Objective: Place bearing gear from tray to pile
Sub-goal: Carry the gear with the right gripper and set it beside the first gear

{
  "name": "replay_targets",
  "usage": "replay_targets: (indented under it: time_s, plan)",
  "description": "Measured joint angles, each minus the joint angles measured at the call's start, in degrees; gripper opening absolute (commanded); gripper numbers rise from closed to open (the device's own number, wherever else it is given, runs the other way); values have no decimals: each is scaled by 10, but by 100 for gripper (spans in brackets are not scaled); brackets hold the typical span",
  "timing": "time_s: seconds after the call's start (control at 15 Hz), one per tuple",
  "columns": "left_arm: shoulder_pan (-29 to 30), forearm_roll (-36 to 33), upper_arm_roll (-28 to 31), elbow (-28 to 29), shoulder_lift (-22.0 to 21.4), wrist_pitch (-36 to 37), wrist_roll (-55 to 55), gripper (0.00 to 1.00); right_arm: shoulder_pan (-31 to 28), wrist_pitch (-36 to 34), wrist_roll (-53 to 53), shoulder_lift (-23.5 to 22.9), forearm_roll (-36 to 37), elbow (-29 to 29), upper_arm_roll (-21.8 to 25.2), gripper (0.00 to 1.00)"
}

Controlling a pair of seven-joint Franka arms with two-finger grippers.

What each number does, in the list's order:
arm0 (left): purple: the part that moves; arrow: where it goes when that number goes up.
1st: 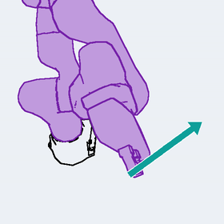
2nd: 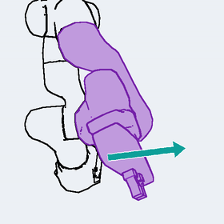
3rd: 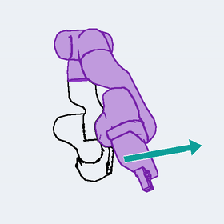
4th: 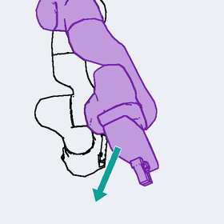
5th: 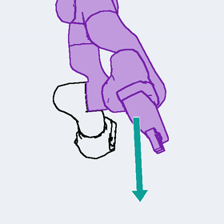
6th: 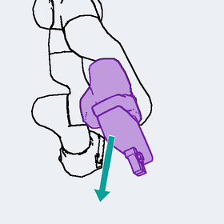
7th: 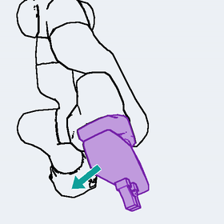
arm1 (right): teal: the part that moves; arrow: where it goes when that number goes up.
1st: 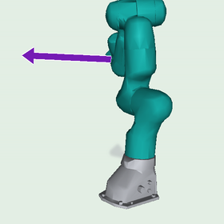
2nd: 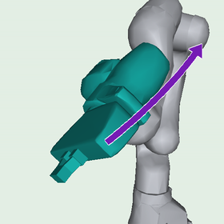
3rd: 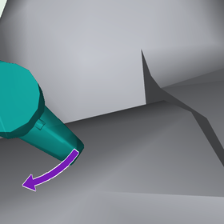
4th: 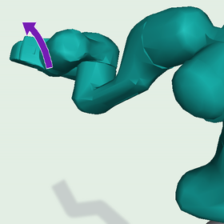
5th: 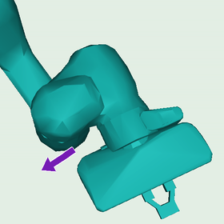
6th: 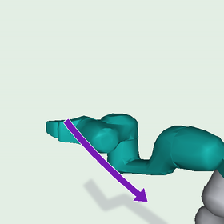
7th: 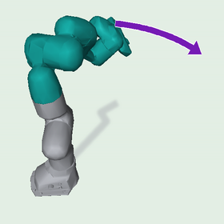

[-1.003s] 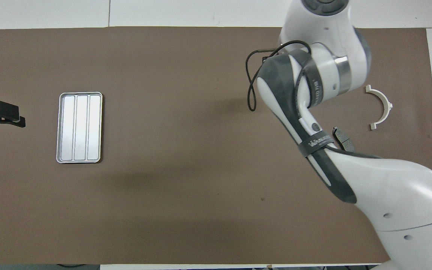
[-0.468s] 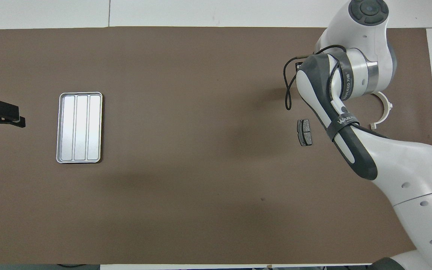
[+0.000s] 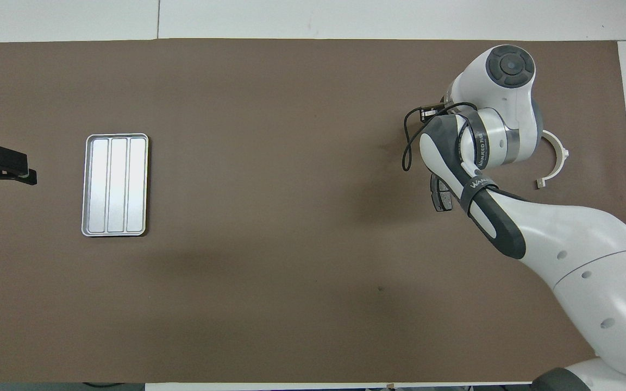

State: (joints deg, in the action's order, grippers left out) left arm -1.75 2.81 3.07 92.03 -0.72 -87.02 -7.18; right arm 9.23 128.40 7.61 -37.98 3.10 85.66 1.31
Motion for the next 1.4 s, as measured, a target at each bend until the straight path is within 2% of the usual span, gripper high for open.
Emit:
replay_targets:
  time_s: [0.07,0.4,0.8,1.14,1.4]
  plan:
    - [0,0,0,0,0,0,0,100,0,0,0,0,0,0,0,99]
    - [0,0,0,0,0,0,0,100,2,2,0,3,0,-1,-1,100]
    - [0,0,0,0,0,0,0,100,-7,-10,-1,40,0,-1,1,100]
    - [0,0,0,0,0,0,0,100,-38,-66,-56,89,0,-2,1,100]
    - [0,0,0,0,0,0,0,100,-46,-133,-62,139,0,-4,1,100]
